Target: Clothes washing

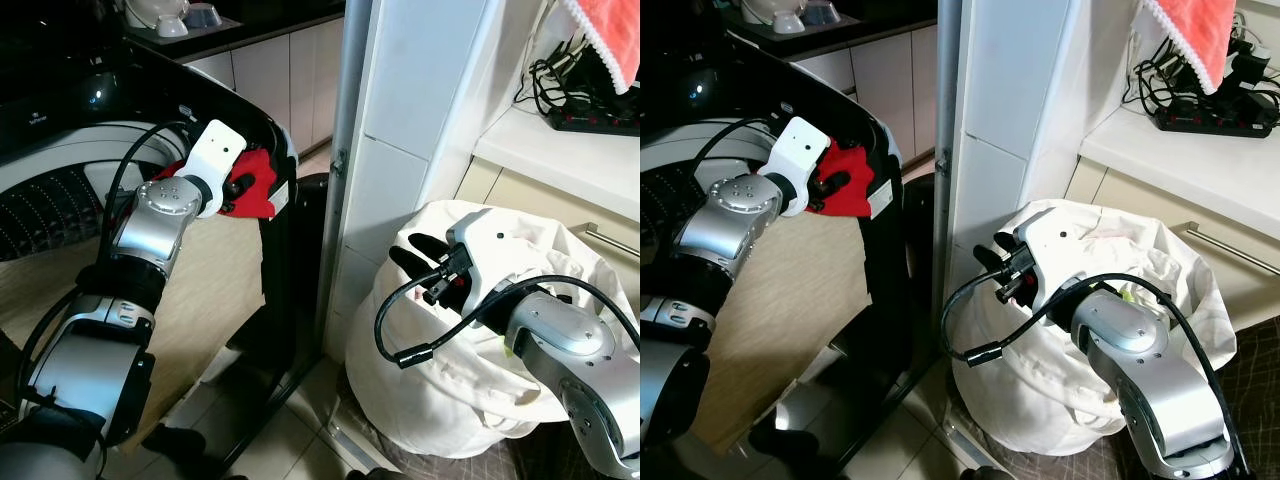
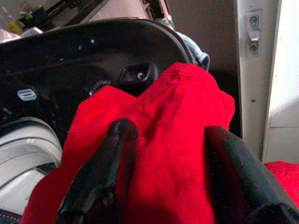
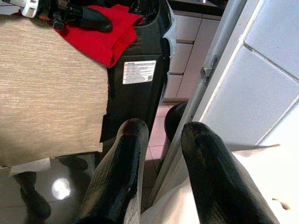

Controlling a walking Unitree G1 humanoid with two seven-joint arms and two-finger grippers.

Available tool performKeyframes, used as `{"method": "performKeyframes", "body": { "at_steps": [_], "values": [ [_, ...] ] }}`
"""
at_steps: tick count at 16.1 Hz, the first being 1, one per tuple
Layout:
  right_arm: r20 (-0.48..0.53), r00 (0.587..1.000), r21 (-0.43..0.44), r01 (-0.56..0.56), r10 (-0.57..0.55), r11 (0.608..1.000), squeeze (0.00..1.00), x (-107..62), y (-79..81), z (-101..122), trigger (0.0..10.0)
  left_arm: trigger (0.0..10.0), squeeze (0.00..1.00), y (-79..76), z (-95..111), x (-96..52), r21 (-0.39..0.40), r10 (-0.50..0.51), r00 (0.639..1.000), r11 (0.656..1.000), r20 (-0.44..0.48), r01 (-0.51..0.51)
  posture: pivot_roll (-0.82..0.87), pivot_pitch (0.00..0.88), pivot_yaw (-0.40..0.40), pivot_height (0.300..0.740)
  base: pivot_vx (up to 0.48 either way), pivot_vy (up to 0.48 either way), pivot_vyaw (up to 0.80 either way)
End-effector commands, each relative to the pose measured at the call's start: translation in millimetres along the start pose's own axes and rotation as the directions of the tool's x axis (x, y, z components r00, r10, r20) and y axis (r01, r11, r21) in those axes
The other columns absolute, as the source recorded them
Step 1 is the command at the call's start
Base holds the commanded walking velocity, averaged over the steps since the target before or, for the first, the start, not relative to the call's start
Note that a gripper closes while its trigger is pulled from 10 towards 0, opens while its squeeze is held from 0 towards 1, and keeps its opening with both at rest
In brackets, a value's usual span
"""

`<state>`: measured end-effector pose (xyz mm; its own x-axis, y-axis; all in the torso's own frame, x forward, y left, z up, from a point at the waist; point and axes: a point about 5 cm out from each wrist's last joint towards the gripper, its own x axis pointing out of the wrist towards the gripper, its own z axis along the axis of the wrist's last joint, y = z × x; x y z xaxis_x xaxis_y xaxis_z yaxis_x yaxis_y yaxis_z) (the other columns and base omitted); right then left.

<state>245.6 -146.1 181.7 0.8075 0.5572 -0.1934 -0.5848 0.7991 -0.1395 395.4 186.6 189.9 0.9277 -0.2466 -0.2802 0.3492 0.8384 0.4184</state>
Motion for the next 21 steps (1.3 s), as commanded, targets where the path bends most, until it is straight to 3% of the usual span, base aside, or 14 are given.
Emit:
{"method": "performKeyframes", "body": {
  "at_steps": [1,7,10,11,12,13,14,15,16,17,21],
  "values": [
    [0.014,1.0,-0.019,0.004,-0.004,1.0,0.0,-1.1,-3.7,7,10.0,0.0,0.0,16.8,8,-3.6,-0.002,0.05,0.999,0.999,0.018,-0.05,-0.12,0.022,-0.025,0.74,0.0,0.0,0.0],
    [0.013,1.0,-0.018,0.005,-0.005,1.0,0.0,-1.9,-4.3,7,10.0,0.0,0.0,29.0,9,-6.6,-0.021,0.08,0.997,0.997,0.011,-0.08,-0.13,0.02,-0.024,0.74,0.0,0.0,0.0],
    [0.02,1.0,-0.023,0.009,-0.009,1.0,0.0,-1.1,-5.0,8,10.0,0.0,0.0,47.6,11,-10.8,0.0,0.193,0.981,0.981,-0.005,-0.193,-0.13,0.02,-0.025,0.74,0.0,0.0,0.0],
    [0.024,1.0,-0.026,0.019,-0.019,0.999,0.0,-0.6,-6.3,9,10.0,0.0,0.0,68.8,15,-18.0,0.08,0.333,0.943,0.94,-0.009,-0.331,-0.12,0.018,-0.024,0.74,0.0,0.0,0.0],
    [0.026,0.999,-0.028,0.024,-0.024,0.999,0.0,-0.4,-6.8,10,10.0,0.0,0.0,77.6,17,-21.7,0.128,0.39,0.921,0.913,-0.006,-0.386,-0.12,0.018,-0.024,0.74,0.0,0.0,0.0],
    [0.026,0.999,-0.028,0.028,-0.028,0.999,0.0,-0.2,-7.2,10,10.0,0.0,0.0,89.1,20,-27.5,0.236,0.467,0.884,0.859,0.005,-0.455,-0.12,0.018,-0.023,0.74,0.0,0.0,0.0],
    [0.026,0.999,-0.027,0.031,-0.03,0.999,0.0,0.2,-6.9,9,10.0,10.0,0.0,102.0,18,-34.6,0.362,0.544,0.839,0.785,-0.017,-0.502,-0.12,0.017,-0.022,0.74,0.0,0.0,0.0],
    [0.022,0.999,-0.024,0.025,-0.025,0.999,0.0,0.7,-5.3,8,10.0,10.0,0.0,103.3,7,-35.3,0.359,0.537,0.838,0.805,-0.103,-0.472,-0.12,0.018,-0.021,0.74,0.0,0.0,0.0],
    [0.019,1.0,-0.024,0.023,-0.022,0.999,0.0,0.7,-4.8,8,10.0,10.0,0.27,99.7,3,-33.4,0.291,0.497,0.857,0.847,-0.139,-0.445,-0.12,0.018,-0.021,0.74,0.0,0.0,0.0],
    [0.016,1.0,-0.024,0.022,-0.022,0.999,0.0,0.9,-4.8,8,10.0,10.0,1.0,91.9,-6,-29.4,0.163,0.416,0.887,0.907,-0.202,-0.389,-0.12,0.018,-0.018,0.74,0.0,0.0,0.0],
    [0.013,0.999,-0.021,0.031,-0.031,0.999,0.0,1.1,-6.6,7,10.0,10.0,1.0,93.8,-4,-29.1,0.117,0.416,0.884,0.909,-0.212,-0.4,-0.12,0.013,-0.017,0.74,0.0,0.0,0.0]
  ]
}}
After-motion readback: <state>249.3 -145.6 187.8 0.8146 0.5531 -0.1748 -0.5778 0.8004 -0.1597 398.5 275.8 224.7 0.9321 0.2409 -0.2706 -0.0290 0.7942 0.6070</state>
